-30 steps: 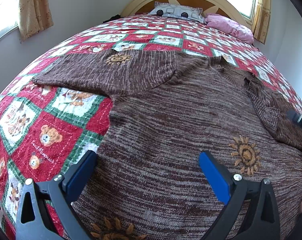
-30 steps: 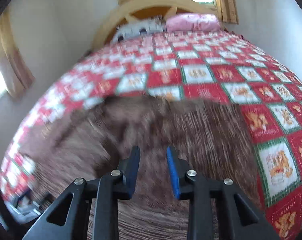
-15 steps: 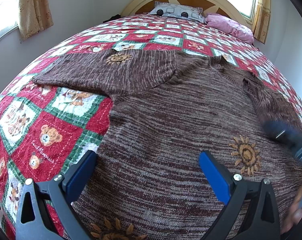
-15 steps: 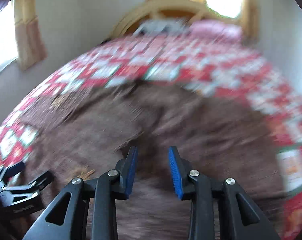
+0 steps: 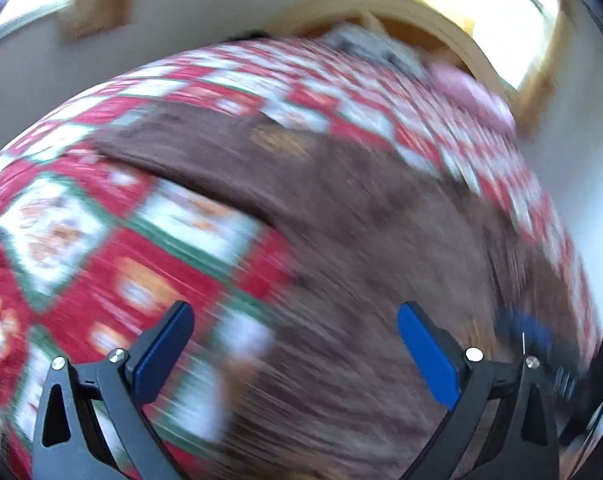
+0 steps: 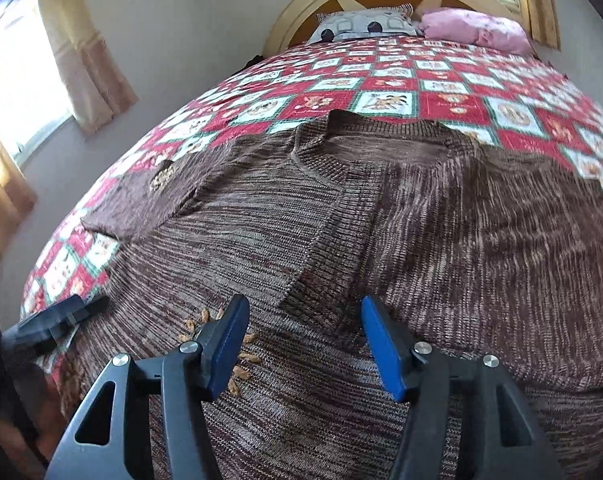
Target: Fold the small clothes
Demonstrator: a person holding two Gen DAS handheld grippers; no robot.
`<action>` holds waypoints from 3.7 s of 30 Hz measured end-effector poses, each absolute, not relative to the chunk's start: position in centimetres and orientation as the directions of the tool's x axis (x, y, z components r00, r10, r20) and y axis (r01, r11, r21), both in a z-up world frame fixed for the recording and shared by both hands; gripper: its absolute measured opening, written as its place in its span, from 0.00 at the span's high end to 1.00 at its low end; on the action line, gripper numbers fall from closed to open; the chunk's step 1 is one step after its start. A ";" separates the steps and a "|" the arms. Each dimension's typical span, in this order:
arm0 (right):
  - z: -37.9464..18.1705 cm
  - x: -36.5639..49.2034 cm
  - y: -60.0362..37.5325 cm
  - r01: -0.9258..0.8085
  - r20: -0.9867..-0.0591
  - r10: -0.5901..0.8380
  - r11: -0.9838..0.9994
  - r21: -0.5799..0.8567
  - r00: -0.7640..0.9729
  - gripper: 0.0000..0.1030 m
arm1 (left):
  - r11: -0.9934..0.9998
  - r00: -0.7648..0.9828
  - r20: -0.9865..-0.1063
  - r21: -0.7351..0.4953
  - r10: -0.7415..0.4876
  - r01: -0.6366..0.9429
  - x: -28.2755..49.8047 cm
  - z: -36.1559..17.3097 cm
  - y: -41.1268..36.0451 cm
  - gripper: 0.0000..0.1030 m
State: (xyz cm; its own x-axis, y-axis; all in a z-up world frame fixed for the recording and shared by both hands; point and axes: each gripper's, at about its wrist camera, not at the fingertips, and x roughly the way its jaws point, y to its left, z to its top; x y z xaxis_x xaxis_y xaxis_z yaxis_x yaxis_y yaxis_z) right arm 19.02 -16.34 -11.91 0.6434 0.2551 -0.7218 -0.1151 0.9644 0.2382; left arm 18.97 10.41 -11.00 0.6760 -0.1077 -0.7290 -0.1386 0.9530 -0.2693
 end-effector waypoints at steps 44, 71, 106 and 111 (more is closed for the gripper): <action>-11.8 17.8 -20.1 -0.021 -0.631 0.297 0.913 0.406 0.717 0.42 | 0.899 0.737 -0.529 -0.350 -0.420 0.261 26.3 -4.3 5.1 0.93; -6.5 19.9 -11.8 -0.179 -0.634 0.269 0.963 0.204 0.725 0.41 | 0.972 0.650 -0.733 -0.230 -0.200 0.039 19.3 -12.5 8.1 0.04; -12.5 22.2 -23.3 0.029 -0.682 0.359 0.873 0.487 0.637 0.86 | 0.950 0.665 -0.702 -0.312 -0.254 0.034 19.1 -12.8 9.2 0.03; -11.4 20.6 -25.9 0.117 -0.685 0.275 0.877 0.467 0.674 0.72 | 0.955 0.661 -0.711 -0.296 -0.242 0.032 19.2 -12.9 9.0 0.03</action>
State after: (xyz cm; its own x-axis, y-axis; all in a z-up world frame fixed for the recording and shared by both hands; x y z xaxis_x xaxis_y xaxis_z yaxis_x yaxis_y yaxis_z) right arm 20.64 -25.89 -11.36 0.6744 0.2747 -0.6854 0.1170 0.8767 0.4665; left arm 19.19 9.01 -12.87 0.6606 -0.2423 -0.7105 0.0316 0.9546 -0.2961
